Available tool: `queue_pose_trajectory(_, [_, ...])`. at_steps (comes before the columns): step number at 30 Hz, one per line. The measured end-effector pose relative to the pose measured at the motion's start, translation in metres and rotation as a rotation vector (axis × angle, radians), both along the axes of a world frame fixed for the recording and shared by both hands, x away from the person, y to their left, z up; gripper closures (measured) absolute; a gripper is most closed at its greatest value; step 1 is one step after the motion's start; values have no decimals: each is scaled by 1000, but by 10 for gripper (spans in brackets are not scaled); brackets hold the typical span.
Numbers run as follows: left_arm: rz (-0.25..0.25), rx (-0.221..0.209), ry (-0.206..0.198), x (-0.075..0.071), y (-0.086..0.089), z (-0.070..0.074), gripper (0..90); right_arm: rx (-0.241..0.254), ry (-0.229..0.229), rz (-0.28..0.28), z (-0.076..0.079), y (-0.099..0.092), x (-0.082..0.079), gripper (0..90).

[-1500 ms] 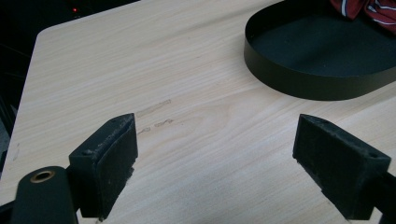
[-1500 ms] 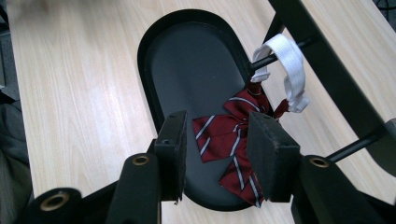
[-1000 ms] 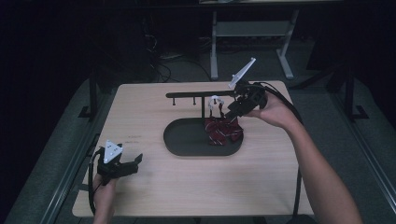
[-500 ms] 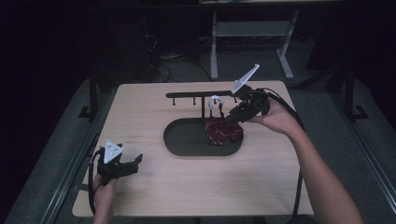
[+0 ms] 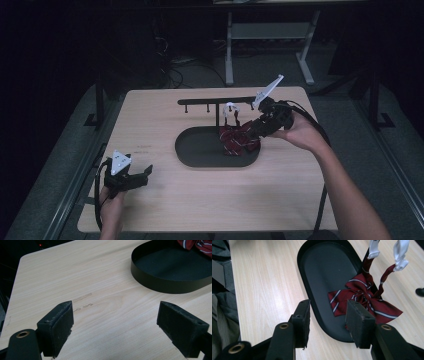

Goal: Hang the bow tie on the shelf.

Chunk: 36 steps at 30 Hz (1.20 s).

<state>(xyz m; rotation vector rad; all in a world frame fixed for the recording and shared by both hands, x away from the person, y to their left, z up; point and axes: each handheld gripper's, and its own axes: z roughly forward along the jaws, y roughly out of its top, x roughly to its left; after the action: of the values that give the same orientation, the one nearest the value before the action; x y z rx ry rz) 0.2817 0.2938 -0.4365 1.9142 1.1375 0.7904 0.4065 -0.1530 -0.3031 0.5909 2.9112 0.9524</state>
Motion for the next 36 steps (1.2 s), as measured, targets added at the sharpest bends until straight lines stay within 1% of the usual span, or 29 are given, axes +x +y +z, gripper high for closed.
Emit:
queue_pose_trajectory(5, [1,-2,0,0,0,0,135,1,16,-7,-7,-4,-4,526])
queue_pose_trajectory(14, [4,-5,2,0,0,0,135,1,26,3,-17,-7,-10,524])
queue_pose_trajectory(17, [-1,1,0,0,0,0,135,0,32,-2,-21,-8,-12,522])
queue_pose_trajectory(23, [1,-2,0,0,0,0,135,-1,49,1,-31,-11,-17,520])
queue_pose_trajectory(25, [1,-2,0,0,0,0,135,7,54,2,-33,-12,-19,514])
queue_pose_trajectory(27, [0,1,2,0,-1,0,135,-3,63,1,-34,-13,-21,509])
queue_pose_trajectory(29, [-1,-1,-1,0,-1,0,135,7,64,2,-36,-15,-23,511])
queue_pose_trajectory(33, [1,-1,-1,-1,-1,0,135,9,70,2,-42,-17,-28,510])
queue_pose_trajectory(35, [2,-2,0,-1,-1,0,135,-9,81,-1,-45,-17,-31,508])
queue_pose_trajectory(36, [2,-2,-1,-1,-1,0,135,-5,75,5,-46,-18,-32,509])
